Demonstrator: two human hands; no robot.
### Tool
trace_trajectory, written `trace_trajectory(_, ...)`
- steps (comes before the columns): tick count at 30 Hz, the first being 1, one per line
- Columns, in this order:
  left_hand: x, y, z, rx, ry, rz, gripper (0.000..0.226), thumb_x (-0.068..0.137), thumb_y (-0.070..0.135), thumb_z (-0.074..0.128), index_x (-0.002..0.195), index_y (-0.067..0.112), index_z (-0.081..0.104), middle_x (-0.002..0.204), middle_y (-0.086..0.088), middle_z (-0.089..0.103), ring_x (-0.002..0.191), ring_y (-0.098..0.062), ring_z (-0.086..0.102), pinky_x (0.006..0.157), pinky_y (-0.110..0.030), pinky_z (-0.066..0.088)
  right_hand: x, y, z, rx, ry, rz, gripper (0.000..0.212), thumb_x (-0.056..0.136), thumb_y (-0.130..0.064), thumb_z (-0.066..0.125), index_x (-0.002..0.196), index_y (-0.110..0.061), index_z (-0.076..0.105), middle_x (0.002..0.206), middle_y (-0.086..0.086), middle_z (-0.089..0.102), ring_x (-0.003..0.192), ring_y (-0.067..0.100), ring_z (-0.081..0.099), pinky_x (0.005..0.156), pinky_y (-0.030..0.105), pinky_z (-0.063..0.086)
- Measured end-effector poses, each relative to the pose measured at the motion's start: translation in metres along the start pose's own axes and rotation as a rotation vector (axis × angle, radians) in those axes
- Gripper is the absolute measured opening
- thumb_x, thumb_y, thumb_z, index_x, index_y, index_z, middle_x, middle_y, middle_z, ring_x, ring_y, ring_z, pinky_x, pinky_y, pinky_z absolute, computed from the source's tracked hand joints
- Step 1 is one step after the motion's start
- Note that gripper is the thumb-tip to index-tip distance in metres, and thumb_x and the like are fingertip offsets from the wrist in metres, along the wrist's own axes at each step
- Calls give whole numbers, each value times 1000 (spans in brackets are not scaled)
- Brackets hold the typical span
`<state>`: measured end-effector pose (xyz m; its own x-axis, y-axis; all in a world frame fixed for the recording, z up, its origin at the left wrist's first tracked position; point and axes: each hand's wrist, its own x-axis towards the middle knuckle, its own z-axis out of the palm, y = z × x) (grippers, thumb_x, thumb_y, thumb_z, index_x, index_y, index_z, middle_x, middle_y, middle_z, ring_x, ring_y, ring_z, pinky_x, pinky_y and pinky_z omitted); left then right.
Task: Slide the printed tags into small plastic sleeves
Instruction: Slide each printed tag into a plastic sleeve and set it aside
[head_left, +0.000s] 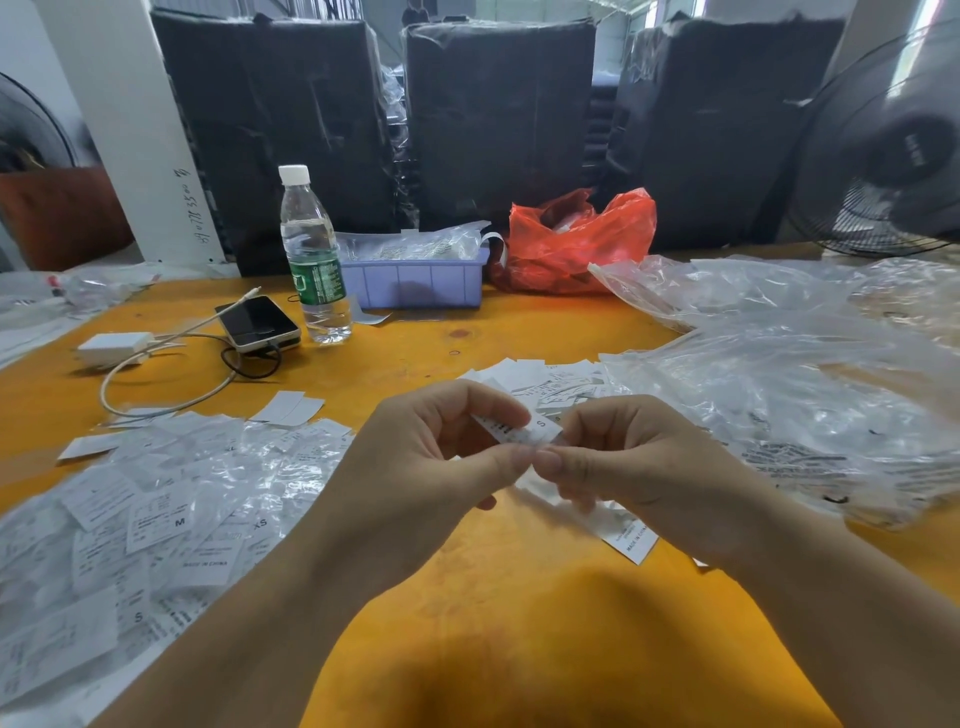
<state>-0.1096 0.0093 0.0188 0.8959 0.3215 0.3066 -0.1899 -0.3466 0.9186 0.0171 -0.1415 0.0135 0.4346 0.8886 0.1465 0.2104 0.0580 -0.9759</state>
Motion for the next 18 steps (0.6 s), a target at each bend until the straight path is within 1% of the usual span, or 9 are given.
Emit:
trace_trajectory(1,1,-1,-1,11,6,5,14,73,19,80,85,23,74,73,-3,71,64,-18,65,56,-23,56,0,1,-2,2,-14,12,25,73,-26,76,72,-3,66,60,1,60,57,14,51,54,22,42)
trace_trajectory(3,1,-2,-1,16,7,7,14,72,21,79,84,22,74,70,-3,70,61,-16,64,56,-22,55,1,1,-6,-4,-65,46,31,76,-27,79,77,1,66,63,3,61,60,17,52,57,25,42)
trace_trajectory(5,1,-2,-1,14,-7,10,18,67,29,77,83,22,74,67,-3,69,58,-13,63,55,-20,53,1,0,-8,-1,-122,76,29,79,-29,76,81,-1,67,67,3,63,62,16,54,58,24,44)
trace_trajectory(7,1,-2,0,26,-33,11,19,66,31,76,83,24,74,67,-4,68,57,-12,62,56,-20,53,1,-1,-10,42,-138,101,26,78,-34,73,79,-9,69,69,3,64,64,16,55,60,24,46)
trace_trajectory(8,1,-3,0,42,-49,9,17,68,30,77,84,27,74,68,-4,68,58,-13,62,56,-21,53,2,-1,-10,81,-133,118,27,79,-36,71,79,-9,68,70,3,64,65,16,55,60,24,46)
trace_trajectory(10,0,-4,1,77,-72,14,14,74,24,78,85,30,73,68,-2,68,58,-12,61,57,-23,54,2,-1,-11,150,-129,151,33,82,-35,68,84,-3,61,71,4,61,67,16,55,59,24,46)
trace_trajectory(12,0,-6,2,94,-97,22,12,77,21,78,85,29,73,67,3,67,58,-11,60,57,-23,53,2,-1,-11,170,-126,148,26,82,-29,67,82,-3,63,70,5,59,65,15,56,58,24,45)
trace_trajectory(15,0,-7,3,78,-126,36,11,74,30,73,85,28,72,66,2,66,59,-10,59,58,-22,52,1,-1,-8,165,-95,139,9,77,-19,68,76,-10,68,66,6,59,58,15,54,56,23,45)
trace_trajectory(18,1,-9,6,51,-79,54,11,80,24,72,90,27,68,67,-5,66,59,-11,60,57,-22,52,1,-1,-9,160,-82,147,9,76,-16,70,76,-8,67,64,6,60,56,16,54,55,23,46)
